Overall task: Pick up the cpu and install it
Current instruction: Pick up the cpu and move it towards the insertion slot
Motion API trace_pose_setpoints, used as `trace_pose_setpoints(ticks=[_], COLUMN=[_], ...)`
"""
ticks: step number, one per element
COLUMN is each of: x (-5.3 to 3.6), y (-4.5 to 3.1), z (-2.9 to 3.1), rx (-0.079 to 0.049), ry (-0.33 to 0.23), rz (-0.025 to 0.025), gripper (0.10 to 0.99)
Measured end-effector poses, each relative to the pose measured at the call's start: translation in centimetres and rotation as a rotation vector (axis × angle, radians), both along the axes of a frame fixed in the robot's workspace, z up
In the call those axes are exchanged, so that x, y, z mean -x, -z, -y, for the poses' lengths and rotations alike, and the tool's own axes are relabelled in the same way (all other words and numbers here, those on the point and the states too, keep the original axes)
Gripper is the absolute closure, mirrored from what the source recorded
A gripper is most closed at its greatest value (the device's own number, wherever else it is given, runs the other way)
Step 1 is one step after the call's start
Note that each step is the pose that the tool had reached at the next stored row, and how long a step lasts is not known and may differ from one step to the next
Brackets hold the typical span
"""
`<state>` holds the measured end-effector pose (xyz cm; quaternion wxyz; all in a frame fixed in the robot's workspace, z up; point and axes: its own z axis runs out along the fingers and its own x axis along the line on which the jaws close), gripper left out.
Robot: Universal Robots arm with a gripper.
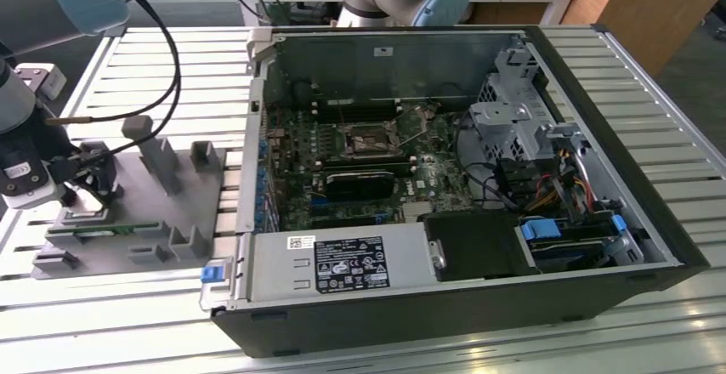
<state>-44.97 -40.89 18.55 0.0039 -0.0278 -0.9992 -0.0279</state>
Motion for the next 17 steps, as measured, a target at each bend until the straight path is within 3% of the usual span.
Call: trace_pose_setpoints(ticks=[3, 13, 17], x=[-0.01, 0.00, -0.01], y=[-0.16, -2.16, -2.62], z=[0.00, 0.00, 0.00], rx=[-0.001, 0.000, 0.000], ry=[0.000, 0.000, 0.000], rz=[0.0009, 0.0006, 0.0008], gripper=[0.561, 0.561, 0.561])
